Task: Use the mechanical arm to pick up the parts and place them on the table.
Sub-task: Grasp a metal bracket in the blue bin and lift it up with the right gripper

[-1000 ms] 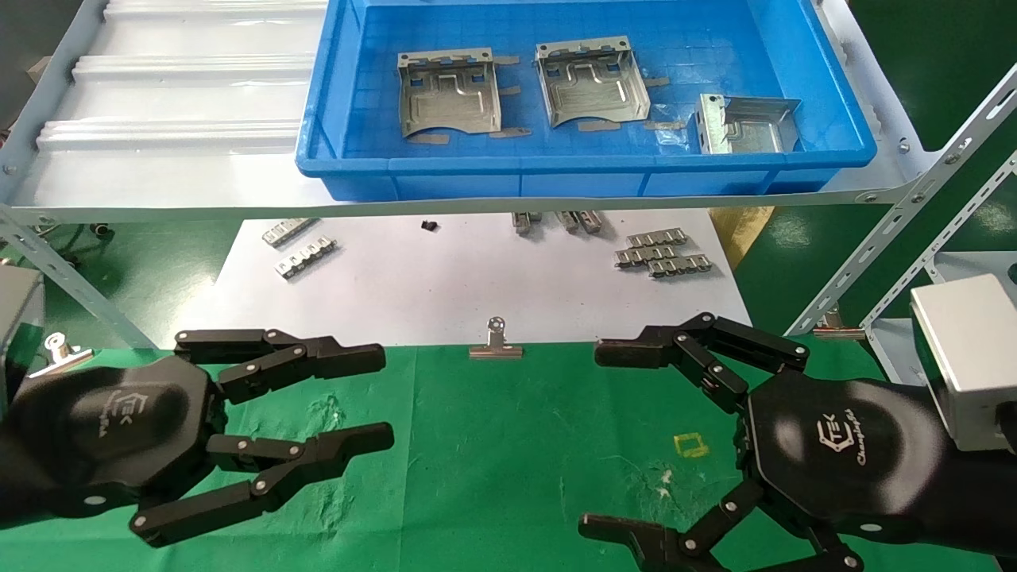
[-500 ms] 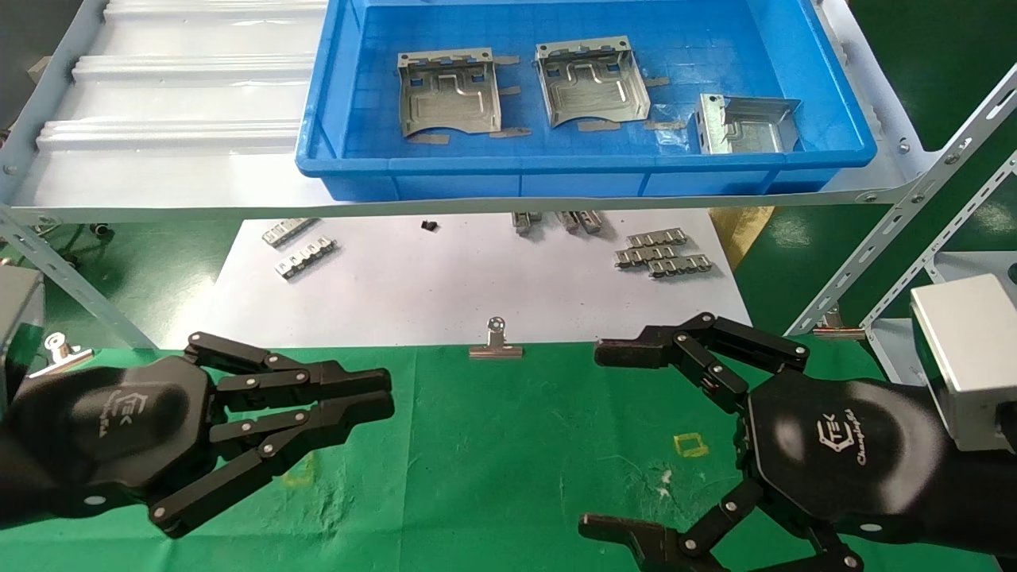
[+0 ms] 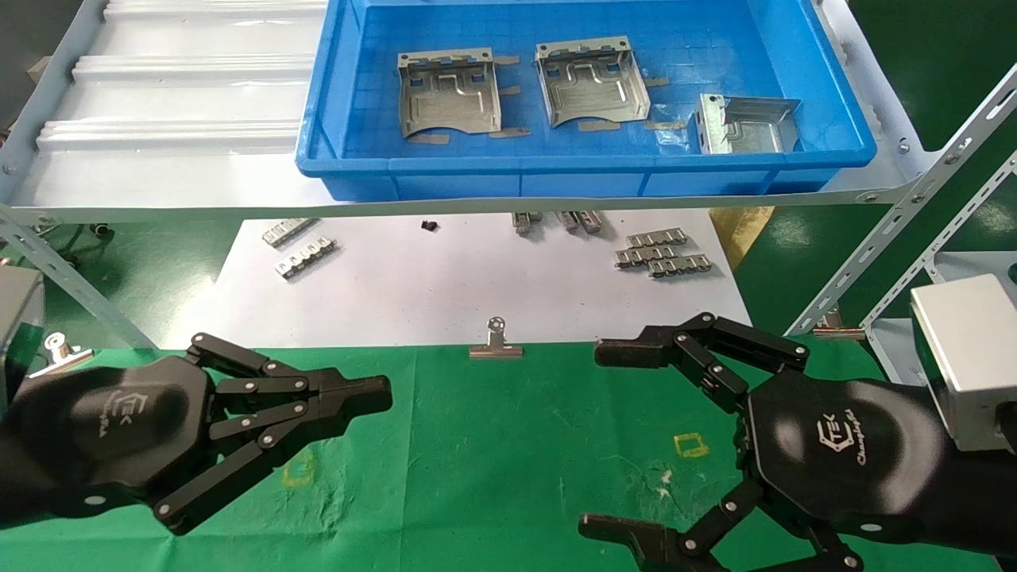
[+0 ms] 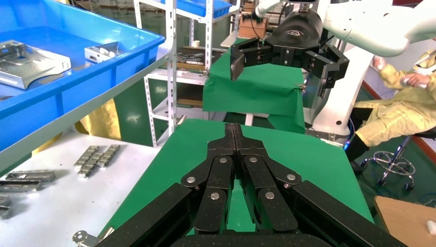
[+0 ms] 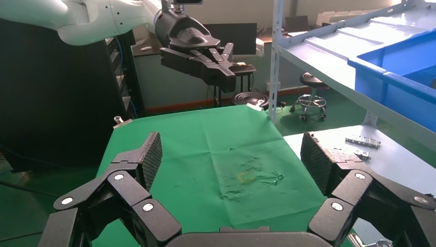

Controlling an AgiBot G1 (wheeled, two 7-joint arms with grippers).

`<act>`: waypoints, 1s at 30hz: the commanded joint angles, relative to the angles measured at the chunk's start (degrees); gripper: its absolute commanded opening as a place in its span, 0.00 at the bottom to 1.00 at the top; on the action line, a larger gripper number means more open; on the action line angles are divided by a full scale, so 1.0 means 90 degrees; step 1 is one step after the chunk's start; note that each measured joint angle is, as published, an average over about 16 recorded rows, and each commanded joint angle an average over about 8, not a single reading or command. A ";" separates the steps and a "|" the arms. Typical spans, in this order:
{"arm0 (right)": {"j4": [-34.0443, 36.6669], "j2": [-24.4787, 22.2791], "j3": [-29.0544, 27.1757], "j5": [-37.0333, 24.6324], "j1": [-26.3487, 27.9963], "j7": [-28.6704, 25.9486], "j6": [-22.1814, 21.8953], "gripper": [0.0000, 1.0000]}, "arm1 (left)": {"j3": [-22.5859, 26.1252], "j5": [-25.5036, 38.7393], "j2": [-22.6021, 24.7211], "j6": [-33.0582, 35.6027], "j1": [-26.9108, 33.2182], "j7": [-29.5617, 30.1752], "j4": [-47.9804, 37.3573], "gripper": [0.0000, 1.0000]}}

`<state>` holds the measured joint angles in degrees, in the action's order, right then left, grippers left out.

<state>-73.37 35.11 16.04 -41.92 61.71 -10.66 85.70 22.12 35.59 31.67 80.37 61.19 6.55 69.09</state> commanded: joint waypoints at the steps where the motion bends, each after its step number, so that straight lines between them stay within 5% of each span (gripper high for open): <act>1: 0.0000 0.0000 0.0000 0.0000 0.0000 0.0000 0.0000 1.00 | 0.0000 0.0000 0.0000 0.0000 0.0000 0.0000 0.0000 0.00; 22: 0.0010 0.0000 -0.0012 -0.0053 0.0069 0.0024 -0.0049 1.00 | 0.0000 0.0000 0.0000 0.0000 0.0000 0.0000 0.0000 0.00; 30: 0.0483 0.0434 0.0109 -0.0707 0.1156 0.0014 -0.0598 1.00 | 0.0000 0.0000 0.0000 0.0000 0.0000 0.0000 0.0000 0.00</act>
<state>-67.76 39.69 17.66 -49.34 72.81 -10.92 79.71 22.12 35.59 31.67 80.37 61.19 6.55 69.09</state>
